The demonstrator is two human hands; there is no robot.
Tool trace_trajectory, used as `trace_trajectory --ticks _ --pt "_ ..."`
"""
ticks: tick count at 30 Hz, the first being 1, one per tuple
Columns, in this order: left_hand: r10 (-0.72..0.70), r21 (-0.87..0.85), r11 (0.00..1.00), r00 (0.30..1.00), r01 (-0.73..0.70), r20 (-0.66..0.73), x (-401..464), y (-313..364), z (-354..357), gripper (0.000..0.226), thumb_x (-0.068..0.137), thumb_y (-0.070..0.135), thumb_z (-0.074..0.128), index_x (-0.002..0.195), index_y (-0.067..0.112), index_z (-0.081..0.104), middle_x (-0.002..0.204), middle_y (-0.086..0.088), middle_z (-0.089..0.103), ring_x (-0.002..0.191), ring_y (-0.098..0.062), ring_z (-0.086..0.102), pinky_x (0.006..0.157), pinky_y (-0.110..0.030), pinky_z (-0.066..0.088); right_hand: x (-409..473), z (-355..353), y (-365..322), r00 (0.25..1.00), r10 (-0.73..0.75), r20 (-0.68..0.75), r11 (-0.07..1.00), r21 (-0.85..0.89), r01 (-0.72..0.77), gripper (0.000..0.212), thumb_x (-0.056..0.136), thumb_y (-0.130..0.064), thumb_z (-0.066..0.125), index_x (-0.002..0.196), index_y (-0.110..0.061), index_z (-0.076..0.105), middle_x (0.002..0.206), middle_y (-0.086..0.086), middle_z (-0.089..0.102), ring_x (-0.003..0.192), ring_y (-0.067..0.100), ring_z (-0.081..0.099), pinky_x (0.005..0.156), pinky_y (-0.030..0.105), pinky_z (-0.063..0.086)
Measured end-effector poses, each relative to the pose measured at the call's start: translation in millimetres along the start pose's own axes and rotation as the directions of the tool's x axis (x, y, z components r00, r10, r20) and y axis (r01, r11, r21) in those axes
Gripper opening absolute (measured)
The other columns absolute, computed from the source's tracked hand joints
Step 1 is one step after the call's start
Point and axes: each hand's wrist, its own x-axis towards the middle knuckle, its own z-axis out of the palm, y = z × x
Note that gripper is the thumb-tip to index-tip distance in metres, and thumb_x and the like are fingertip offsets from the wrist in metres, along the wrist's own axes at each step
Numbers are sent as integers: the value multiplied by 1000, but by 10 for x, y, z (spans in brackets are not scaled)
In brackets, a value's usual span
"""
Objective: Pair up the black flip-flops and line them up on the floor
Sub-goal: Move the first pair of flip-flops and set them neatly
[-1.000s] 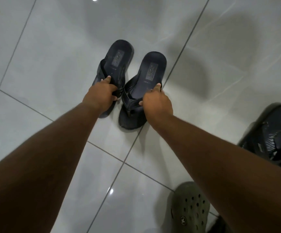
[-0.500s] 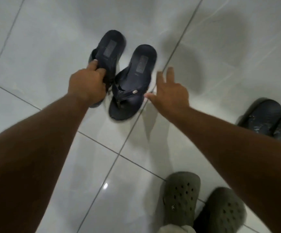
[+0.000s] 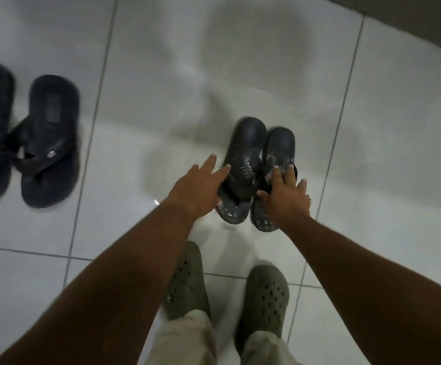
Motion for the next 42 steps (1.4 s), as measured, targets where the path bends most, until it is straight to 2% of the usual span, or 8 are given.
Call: trace_trajectory --ticks 3,7,10,12,21,28,35,42 --pt "55 19 998 998 -55 22 259 326 166 79 88 16 62 152 31 19 166 -4 -3 139 -39 34 112 -47 38 24 223 252 1000 4 25 997 83 -6 74 97 -48 47 155 -19 12 165 7 -2 145 50 10 112 64 28" --pt "37 96 995 998 -33 -41 425 492 364 64 91 11 56 148 27 35 166 -6 0 135 -45 37 111 -45 38 150 413 317 990 -140 -11 983 116 140 65 98 -39 48 153 -16 21 164 13 3 144 48 17 111 56 37" --pt "28 87 996 991 -17 -127 406 581 522 43 89 10 56 132 18 58 165 -7 4 137 -47 34 110 -47 39 171 424 372 988 -154 -3 977 152 153 61 100 -35 47 153 -15 23 164 11 0 146 50 7 114 55 32" --pt "-8 82 996 993 17 -118 392 675 580 33 89 10 57 121 15 64 166 -7 5 138 -48 33 109 -48 41 133 430 476 983 -183 18 972 153 178 60 100 -34 46 152 -15 23 164 11 -1 146 50 5 114 55 31" --pt "-3 87 996 999 7 -51 610 2083 1153 31 92 18 53 122 17 62 165 -7 10 126 -47 48 106 -44 44 295 328 2037 977 -214 2 974 73 213 55 100 -32 47 150 -14 31 165 11 3 145 51 11 114 53 27" --pt "54 174 984 995 -40 -79 1078 2886 1382 34 93 18 51 126 20 59 165 -7 10 125 -48 46 107 -48 44 536 296 2930 990 -127 -66 981 139 135 51 99 -32 50 145 -14 39 163 12 11 143 50 18 107 57 38" --pt "30 206 978 1000 -29 0 1215 3151 1432 33 92 16 54 125 18 59 165 -8 9 124 -47 48 105 -50 45 523 228 3174 994 -109 -21 977 182 111 49 100 -31 49 145 -13 39 164 12 9 143 50 14 109 57 37" --pt "9 191 981 1000 -4 -21 1202 3199 1506 34 90 17 58 124 19 59 164 -9 14 129 -51 42 107 -53 43 505 206 3155 993 -117 -30 986 117 119 51 100 -33 49 145 -13 39 163 13 11 142 51 18 107 59 38"
